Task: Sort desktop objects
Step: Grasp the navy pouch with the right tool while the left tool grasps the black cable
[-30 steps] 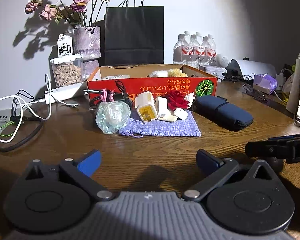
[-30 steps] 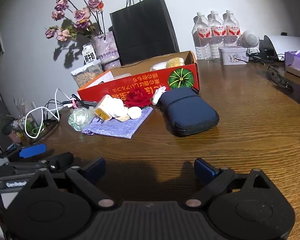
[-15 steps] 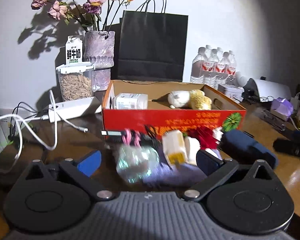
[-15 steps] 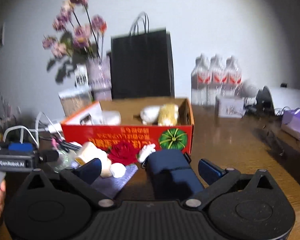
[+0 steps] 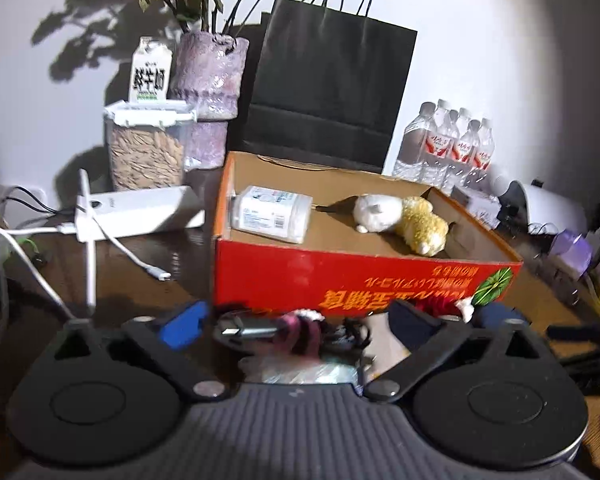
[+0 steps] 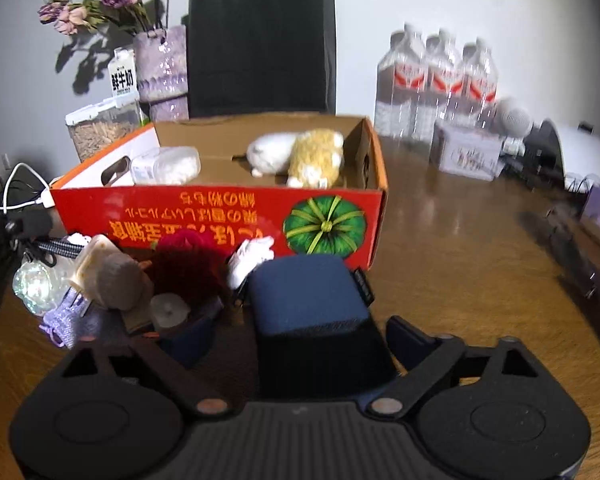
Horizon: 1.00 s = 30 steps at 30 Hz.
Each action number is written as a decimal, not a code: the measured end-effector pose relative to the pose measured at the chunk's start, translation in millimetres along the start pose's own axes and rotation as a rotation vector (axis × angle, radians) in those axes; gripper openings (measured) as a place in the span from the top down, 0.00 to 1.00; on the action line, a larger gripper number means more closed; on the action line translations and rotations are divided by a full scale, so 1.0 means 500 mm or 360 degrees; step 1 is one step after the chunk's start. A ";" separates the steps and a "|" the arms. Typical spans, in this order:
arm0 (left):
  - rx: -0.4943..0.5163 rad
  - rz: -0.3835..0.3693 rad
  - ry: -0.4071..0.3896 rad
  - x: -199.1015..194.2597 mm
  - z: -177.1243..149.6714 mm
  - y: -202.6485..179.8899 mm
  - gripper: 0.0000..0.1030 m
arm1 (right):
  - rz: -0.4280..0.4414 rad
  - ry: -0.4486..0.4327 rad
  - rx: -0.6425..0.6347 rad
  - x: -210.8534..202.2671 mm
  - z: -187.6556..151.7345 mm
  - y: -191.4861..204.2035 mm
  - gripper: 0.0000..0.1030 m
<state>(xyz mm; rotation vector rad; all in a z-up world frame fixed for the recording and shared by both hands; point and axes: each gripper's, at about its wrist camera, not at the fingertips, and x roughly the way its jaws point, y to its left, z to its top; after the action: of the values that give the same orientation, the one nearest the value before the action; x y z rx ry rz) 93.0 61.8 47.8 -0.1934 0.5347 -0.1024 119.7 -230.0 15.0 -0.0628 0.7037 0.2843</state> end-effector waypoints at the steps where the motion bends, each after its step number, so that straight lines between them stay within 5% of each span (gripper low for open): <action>1: -0.0003 -0.0012 0.0007 0.003 0.003 -0.002 0.44 | -0.0017 -0.0002 -0.0011 0.001 -0.001 0.002 0.18; 3: 0.0037 0.0022 0.0054 0.013 0.006 -0.011 0.66 | -0.0060 -0.0022 -0.0040 -0.001 -0.006 0.005 0.37; 5: 0.0024 0.0006 0.0071 0.008 0.005 -0.014 0.73 | -0.0040 -0.0027 -0.0047 -0.009 -0.011 0.003 0.40; 7: 0.0002 -0.0042 0.0040 -0.010 0.003 -0.019 0.97 | -0.0014 -0.0033 -0.0032 -0.021 -0.018 0.001 0.41; 12: 0.0040 -0.0086 -0.0049 -0.066 0.008 -0.047 0.99 | 0.0008 -0.0108 0.0034 -0.084 -0.029 -0.009 0.49; 13: 0.0050 -0.0096 -0.0070 -0.081 0.009 -0.054 0.99 | 0.0013 -0.0139 0.0034 -0.105 -0.032 -0.009 0.56; 15: 0.0059 -0.0106 -0.0102 -0.106 0.015 -0.068 0.99 | 0.0044 -0.0188 0.0058 -0.147 -0.034 -0.012 0.96; 17: 0.0085 -0.0118 -0.0143 -0.138 0.019 -0.083 0.99 | 0.0062 -0.0228 0.0052 -0.182 -0.042 -0.013 0.99; 22: 0.0133 -0.0131 -0.0135 -0.186 -0.009 -0.103 0.99 | 0.0065 -0.0209 0.0042 -0.208 -0.079 -0.022 0.89; 24: 0.0134 -0.0112 -0.0072 -0.183 -0.033 -0.099 0.99 | 0.0069 -0.0187 0.0072 -0.202 -0.091 -0.036 0.55; 26: 0.0104 -0.0095 0.0002 -0.174 -0.055 -0.088 0.99 | 0.0073 -0.0180 0.0080 -0.192 -0.098 -0.045 0.38; 30: 0.0110 -0.0066 0.0075 -0.150 -0.083 -0.070 0.92 | 0.0122 -0.0108 0.0069 -0.148 -0.090 -0.044 0.33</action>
<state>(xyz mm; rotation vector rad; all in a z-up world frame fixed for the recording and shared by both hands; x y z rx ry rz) 5.9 31.9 57.3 -0.1352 0.5734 -0.1660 43.6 -275.4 27.7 0.0149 0.6454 0.3428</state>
